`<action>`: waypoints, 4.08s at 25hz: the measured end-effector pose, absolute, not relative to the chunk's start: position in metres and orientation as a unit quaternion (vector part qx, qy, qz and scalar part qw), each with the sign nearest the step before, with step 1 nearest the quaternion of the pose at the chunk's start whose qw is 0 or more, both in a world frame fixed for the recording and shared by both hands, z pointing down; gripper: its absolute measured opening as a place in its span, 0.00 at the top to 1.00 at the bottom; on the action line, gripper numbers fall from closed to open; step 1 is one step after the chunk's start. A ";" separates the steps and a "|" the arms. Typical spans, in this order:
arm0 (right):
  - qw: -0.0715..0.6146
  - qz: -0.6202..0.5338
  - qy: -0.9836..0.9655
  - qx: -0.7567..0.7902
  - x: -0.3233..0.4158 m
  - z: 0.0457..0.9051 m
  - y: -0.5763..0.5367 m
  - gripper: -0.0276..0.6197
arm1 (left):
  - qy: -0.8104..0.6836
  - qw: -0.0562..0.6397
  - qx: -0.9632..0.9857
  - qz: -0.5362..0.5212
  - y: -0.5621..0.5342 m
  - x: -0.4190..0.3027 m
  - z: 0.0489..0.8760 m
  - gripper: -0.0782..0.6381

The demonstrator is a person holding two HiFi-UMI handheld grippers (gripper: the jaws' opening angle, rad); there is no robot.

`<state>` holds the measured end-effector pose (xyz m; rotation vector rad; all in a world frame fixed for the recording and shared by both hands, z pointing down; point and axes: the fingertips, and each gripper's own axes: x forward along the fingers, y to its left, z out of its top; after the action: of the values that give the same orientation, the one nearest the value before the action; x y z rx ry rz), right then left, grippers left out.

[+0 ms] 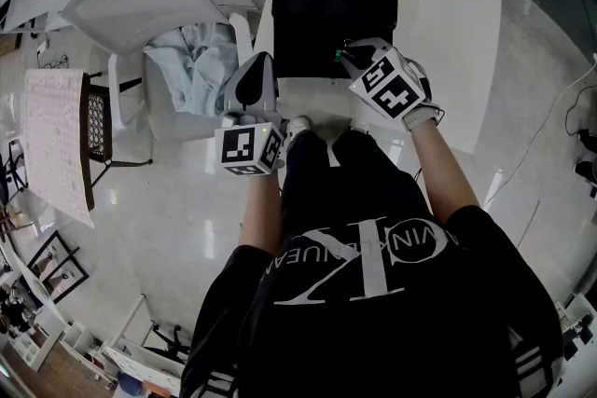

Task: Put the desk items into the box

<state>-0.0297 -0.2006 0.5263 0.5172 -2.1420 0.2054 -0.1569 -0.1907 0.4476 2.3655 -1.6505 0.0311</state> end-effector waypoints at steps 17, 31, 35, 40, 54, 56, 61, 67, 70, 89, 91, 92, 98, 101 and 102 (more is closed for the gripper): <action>0.420 0.111 -0.867 0.245 -0.024 0.518 -0.208 0.93 | -0.558 0.128 0.820 0.010 -0.196 -0.155 0.446 0.90; 0.392 0.122 -0.868 0.278 -0.011 0.505 -0.213 0.93 | -0.546 0.122 0.829 0.009 -0.203 -0.148 0.440 0.90; 0.363 0.119 -0.873 0.302 -0.005 0.494 -0.218 0.93 | -0.543 0.118 0.831 0.009 -0.205 -0.146 0.437 0.90; 0.320 0.116 -0.878 0.336 0.005 0.475 -0.228 0.93 | -0.541 0.112 0.834 0.008 -0.210 -0.144 0.432 0.90; 0.236 0.127 -0.874 0.405 0.038 0.439 -0.244 0.93 | -0.531 0.098 0.841 0.009 -0.225 -0.132 0.417 0.90; 0.228 0.124 -0.875 0.410 0.040 0.435 -0.245 0.93 | -0.529 0.095 0.843 0.007 -0.226 -0.130 0.414 0.90; 0.209 0.121 -0.876 0.418 0.045 0.425 -0.246 0.93 | -0.526 0.088 0.846 0.005 -0.230 -0.128 0.406 0.90; 0.189 0.108 -0.876 0.431 0.051 0.412 -0.250 0.93 | -0.526 0.080 0.847 0.002 -0.235 -0.129 0.399 0.90; 0.173 0.100 -0.877 0.437 0.053 0.405 -0.251 0.93 | -0.525 0.075 0.848 0.000 -0.237 -0.128 0.396 0.90; 0.125 0.048 -0.883 0.449 0.059 0.368 -0.253 0.93 | -0.532 0.045 0.845 -0.015 -0.246 -0.134 0.366 0.90; 0.123 0.045 -0.883 0.450 0.060 0.365 -0.253 0.93 | -0.533 0.043 0.845 -0.017 -0.247 -0.135 0.363 0.90; 0.122 0.044 -0.883 0.451 0.060 0.364 -0.253 0.93 | -0.533 0.042 0.845 -0.018 -0.248 -0.135 0.361 0.90; 0.115 0.037 -0.883 0.453 0.062 0.358 -0.253 0.93 | -0.535 0.034 0.844 -0.023 -0.248 -0.137 0.354 0.90; 0.112 0.034 -0.883 0.455 0.064 0.356 -0.253 0.93 | -0.536 0.032 0.843 -0.023 -0.249 -0.138 0.353 0.90; 0.111 0.034 -0.883 0.456 0.065 0.355 -0.253 0.93 | -0.537 0.031 0.843 -0.023 -0.249 -0.138 0.352 0.90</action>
<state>0.0648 -0.2531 0.3554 1.3384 -2.5928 0.0991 -0.1382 -0.2494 0.3524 2.5966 -1.6528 -0.0718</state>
